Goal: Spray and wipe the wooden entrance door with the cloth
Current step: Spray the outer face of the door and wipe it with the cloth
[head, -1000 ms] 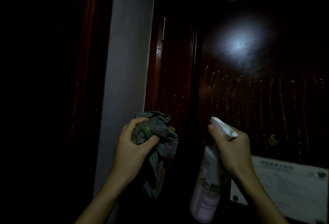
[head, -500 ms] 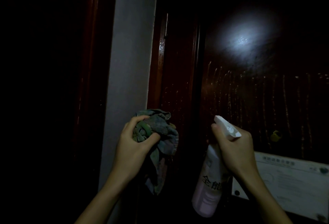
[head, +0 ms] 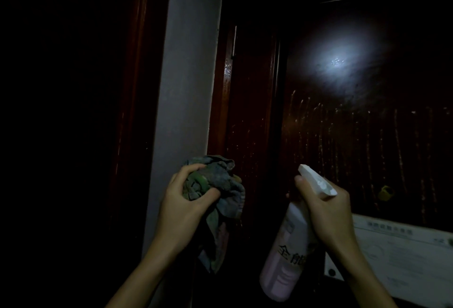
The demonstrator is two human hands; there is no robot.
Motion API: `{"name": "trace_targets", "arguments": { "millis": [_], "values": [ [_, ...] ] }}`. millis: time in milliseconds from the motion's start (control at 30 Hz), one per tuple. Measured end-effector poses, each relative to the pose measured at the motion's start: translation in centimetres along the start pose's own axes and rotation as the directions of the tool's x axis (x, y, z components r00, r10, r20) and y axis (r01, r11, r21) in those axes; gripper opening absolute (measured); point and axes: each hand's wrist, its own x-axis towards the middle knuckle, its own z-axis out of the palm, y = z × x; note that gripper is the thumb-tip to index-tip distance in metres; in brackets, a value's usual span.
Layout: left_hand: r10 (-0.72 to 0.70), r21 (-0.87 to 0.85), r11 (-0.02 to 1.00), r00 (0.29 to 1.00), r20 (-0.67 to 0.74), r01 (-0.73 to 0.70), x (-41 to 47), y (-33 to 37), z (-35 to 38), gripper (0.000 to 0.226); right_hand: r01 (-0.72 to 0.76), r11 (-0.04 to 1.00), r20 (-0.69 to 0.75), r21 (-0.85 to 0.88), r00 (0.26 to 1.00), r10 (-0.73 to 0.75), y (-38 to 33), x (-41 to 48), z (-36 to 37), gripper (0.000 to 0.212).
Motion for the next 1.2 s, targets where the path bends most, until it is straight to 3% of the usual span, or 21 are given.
{"name": "trace_targets", "arguments": {
  "millis": [100,267,367,433,600,700,1200],
  "values": [
    [0.001,0.006,1.000,1.000,-0.008,-0.001,0.0,-0.2,0.0,0.050,-0.011,1.000,0.029,-0.006,1.000,0.011,0.1,0.1,0.0,0.022],
    [0.000,0.010,1.000,1.000,-0.029,0.001,-0.2,-0.7,0.2,0.049,0.009,1.000,-0.044,-0.005,0.999,-0.009,0.2,-0.4,0.2,0.020],
    [-0.006,0.013,1.000,1.000,-0.027,0.007,-0.3,-0.8,0.2,0.051,0.005,1.000,-0.029,0.006,1.000,-0.005,0.3,-0.4,0.0,0.007],
    [-0.006,0.018,1.000,1.000,-0.025,0.007,-0.3,-0.9,0.2,0.051,0.005,1.000,0.012,0.025,1.000,-0.005,0.4,-0.3,-0.1,0.021],
    [0.001,0.020,1.000,0.999,-0.035,0.000,-0.4,-0.8,0.1,0.049,-0.010,1.000,0.026,-0.008,1.000,0.010,1.0,-0.6,-0.1,0.011],
    [0.002,0.017,1.000,1.000,-0.027,-0.001,-0.5,-0.8,-0.1,0.049,-0.018,1.000,-0.005,0.021,1.000,0.018,1.2,-0.9,0.2,0.022],
    [-0.012,-0.009,1.000,1.000,-0.014,0.012,-0.8,-1.5,-0.1,0.049,0.004,1.000,-0.017,0.014,1.000,-0.004,0.5,-1.6,0.5,0.024]
  ]
}}
